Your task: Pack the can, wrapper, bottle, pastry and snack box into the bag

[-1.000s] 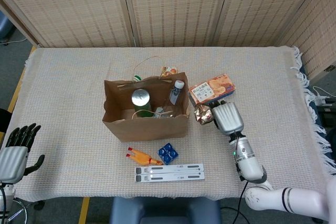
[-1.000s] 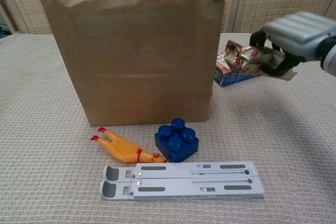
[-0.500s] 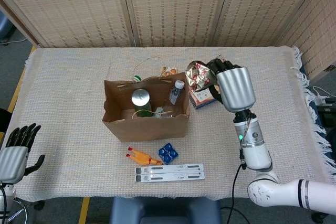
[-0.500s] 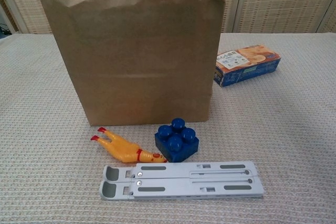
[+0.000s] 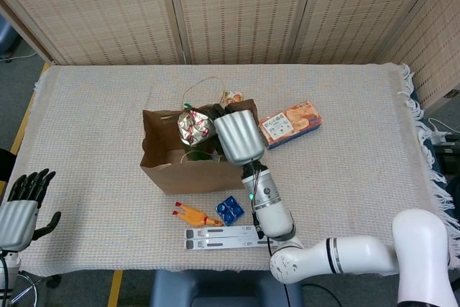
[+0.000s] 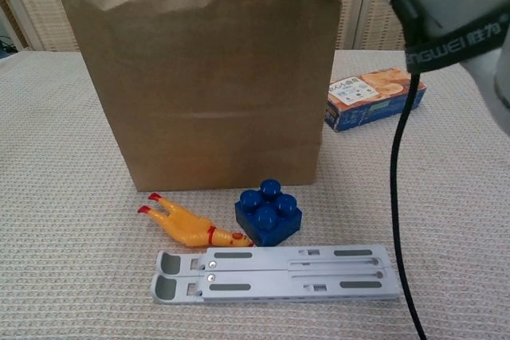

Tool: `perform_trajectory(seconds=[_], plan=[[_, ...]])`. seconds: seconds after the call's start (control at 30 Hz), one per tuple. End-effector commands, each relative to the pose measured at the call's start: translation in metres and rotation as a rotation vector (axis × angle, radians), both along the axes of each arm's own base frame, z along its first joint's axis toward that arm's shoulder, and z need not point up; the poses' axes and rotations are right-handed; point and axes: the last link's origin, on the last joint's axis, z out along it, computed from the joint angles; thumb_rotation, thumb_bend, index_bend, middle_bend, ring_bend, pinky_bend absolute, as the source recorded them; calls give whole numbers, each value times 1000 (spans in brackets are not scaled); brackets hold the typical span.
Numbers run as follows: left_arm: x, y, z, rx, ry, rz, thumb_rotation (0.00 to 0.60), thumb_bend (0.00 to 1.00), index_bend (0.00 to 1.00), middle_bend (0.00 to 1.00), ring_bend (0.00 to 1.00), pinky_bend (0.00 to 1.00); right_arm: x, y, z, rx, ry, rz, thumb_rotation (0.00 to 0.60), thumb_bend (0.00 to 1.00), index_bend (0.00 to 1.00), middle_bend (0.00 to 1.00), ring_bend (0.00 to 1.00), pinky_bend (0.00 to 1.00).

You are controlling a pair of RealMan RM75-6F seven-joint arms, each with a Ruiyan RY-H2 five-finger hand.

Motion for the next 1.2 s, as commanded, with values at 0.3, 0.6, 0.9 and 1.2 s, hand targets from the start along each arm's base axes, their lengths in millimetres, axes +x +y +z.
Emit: perform_trajectory(seconds=[0.3, 0.6, 0.9, 1.2], plan=[[0, 0, 0, 0, 1, -1, 600, 359, 0, 0, 0, 0, -10, 3, 9, 22, 14, -33, 600, 81, 0, 89, 19, 205], [1, -1, 0, 4, 5, -1, 600, 358, 0, 0, 0, 0, -57, 5, 59, -65, -8, -63, 600, 79, 0, 87, 19, 196], [1, -1, -1, 5, 8, -2, 600, 358, 0, 0, 0, 0, -179, 3, 93, -7, 216, -279, 600, 78, 0, 53, 1, 121], [1, 0, -1, 13, 8, 1, 600, 358, 0, 0, 0, 0, -239, -29, 78, 143, 382, -427, 600, 1, 0, 0, 0, 1]])
